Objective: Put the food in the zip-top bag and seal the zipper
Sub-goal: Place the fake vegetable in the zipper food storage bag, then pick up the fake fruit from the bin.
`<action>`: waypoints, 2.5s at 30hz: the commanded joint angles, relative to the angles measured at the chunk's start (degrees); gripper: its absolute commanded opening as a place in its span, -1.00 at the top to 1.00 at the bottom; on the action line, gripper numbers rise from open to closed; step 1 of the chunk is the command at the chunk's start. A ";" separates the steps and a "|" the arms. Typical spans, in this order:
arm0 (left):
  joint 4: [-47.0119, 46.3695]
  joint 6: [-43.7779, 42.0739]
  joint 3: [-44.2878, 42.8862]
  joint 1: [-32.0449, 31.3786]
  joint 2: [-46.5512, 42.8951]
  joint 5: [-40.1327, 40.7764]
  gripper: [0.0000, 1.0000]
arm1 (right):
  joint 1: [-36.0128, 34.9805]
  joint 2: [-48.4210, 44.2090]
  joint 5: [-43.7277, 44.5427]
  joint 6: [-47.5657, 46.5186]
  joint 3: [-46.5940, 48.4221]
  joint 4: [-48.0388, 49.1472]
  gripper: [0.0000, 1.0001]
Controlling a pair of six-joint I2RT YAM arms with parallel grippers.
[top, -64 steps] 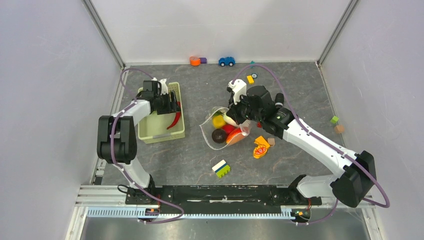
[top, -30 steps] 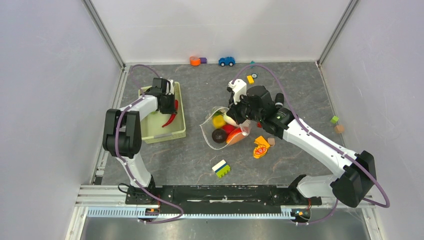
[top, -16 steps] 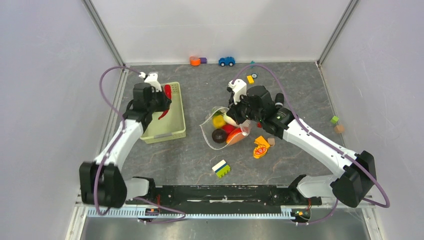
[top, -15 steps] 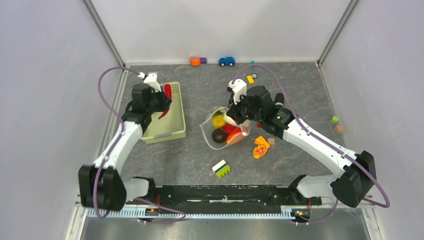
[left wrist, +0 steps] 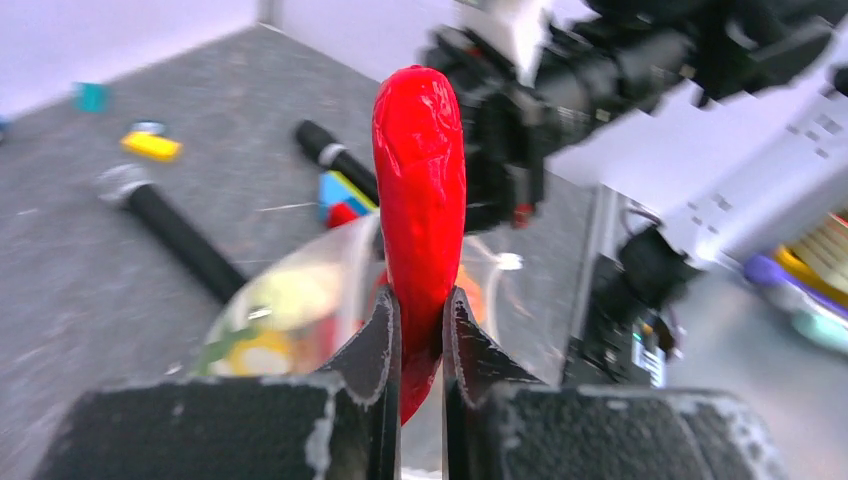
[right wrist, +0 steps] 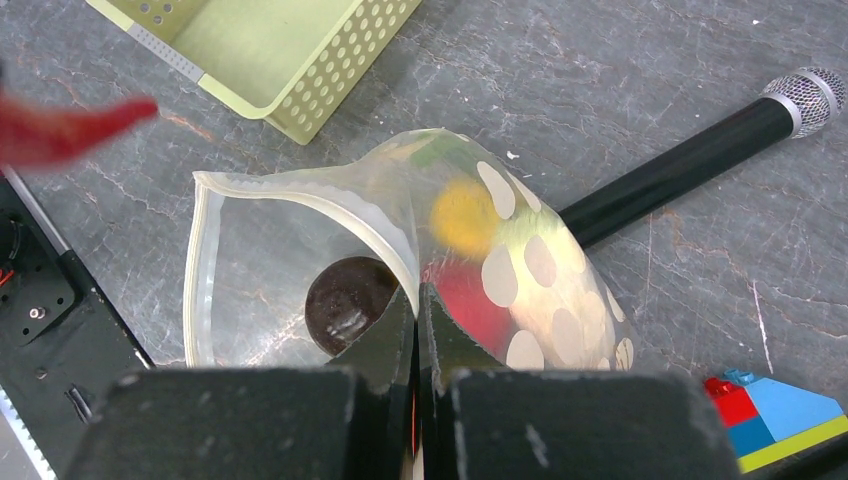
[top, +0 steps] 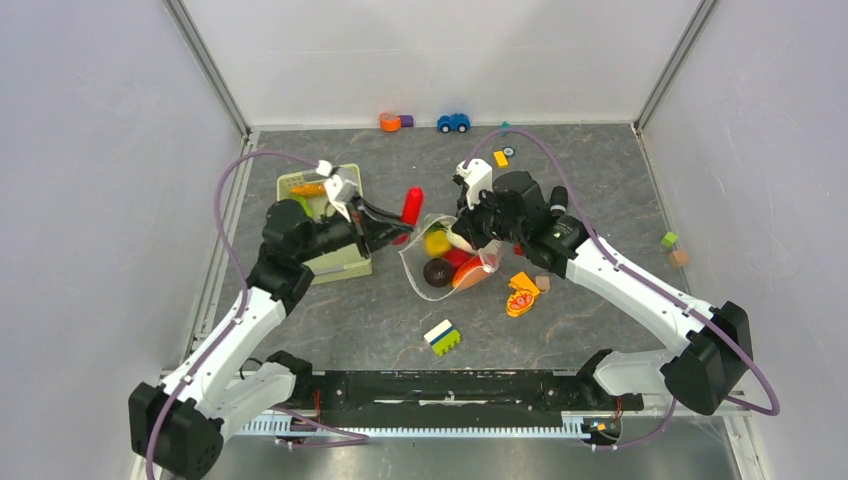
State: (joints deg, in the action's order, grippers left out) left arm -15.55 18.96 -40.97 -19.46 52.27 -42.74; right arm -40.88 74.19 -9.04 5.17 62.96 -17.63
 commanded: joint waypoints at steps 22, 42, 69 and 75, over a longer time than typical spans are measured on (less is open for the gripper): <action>25.20 -34.05 -15.97 -20.31 19.13 -8.27 0.95 | -0.22 -4.52 -1.93 0.57 0.15 2.91 1.00; 21.76 -24.56 -9.59 -20.37 19.46 10.40 -0.04 | -0.23 -4.83 -1.81 0.92 -0.06 3.27 1.00; 26.61 -3.60 -15.28 -14.56 9.10 57.42 -0.99 | -0.30 -4.58 -0.82 0.47 -0.11 3.27 1.00; 27.26 6.99 -12.82 3.38 12.72 55.06 -0.99 | -0.25 -4.90 -1.03 0.44 -0.20 3.28 1.00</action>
State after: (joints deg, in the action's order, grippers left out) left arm 10.85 15.77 -54.17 -25.08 62.41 8.73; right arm -40.93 71.29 -10.28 5.72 62.74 -17.19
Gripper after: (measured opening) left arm 0.994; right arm 0.010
